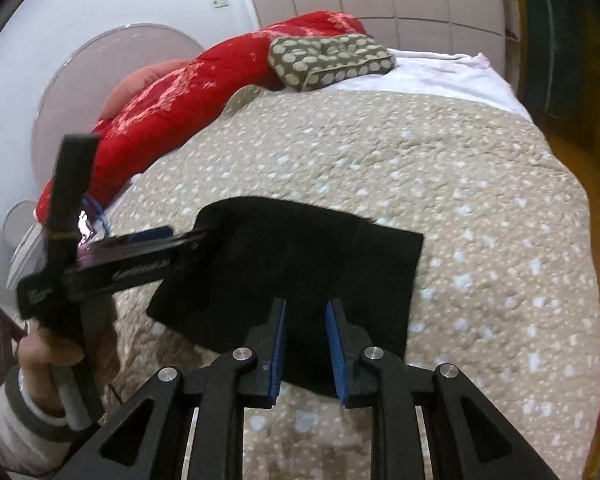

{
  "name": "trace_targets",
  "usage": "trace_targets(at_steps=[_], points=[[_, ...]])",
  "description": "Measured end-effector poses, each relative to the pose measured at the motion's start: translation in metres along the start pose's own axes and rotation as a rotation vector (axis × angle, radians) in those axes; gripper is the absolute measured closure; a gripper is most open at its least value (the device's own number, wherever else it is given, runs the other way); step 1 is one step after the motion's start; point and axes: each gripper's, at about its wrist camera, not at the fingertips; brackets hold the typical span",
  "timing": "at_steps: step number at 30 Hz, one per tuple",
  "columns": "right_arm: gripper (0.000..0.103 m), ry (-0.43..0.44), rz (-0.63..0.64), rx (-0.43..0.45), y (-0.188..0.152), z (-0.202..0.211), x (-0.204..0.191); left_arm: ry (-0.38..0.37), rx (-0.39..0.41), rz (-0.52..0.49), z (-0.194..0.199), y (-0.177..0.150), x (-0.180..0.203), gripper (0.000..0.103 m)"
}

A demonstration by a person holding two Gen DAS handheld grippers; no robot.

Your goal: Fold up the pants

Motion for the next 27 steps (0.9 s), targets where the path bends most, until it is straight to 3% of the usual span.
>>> trace_targets(at_steps=[9, 14, 27], points=[[0.081, -0.068, -0.032, -0.029, -0.001, -0.017, 0.008, -0.016, 0.000, -0.004, 0.017, -0.014, 0.002, 0.023], [0.079, -0.058, -0.075, -0.019, -0.012, -0.030, 0.021, -0.051, -0.043, 0.003, 0.002, -0.031, 0.004, 0.023], [0.073, -0.029, -0.055, -0.017, -0.018, -0.001, 0.011, -0.043, -0.037, 0.010, 0.001, -0.028, 0.005, 0.023]])
Point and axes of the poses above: each gripper's, at about its wrist camera, not at the fingertips, and z roughly against the way its jaws point, x to its right, y to its top, and after that the axes turned 1 degree about z, right-handed
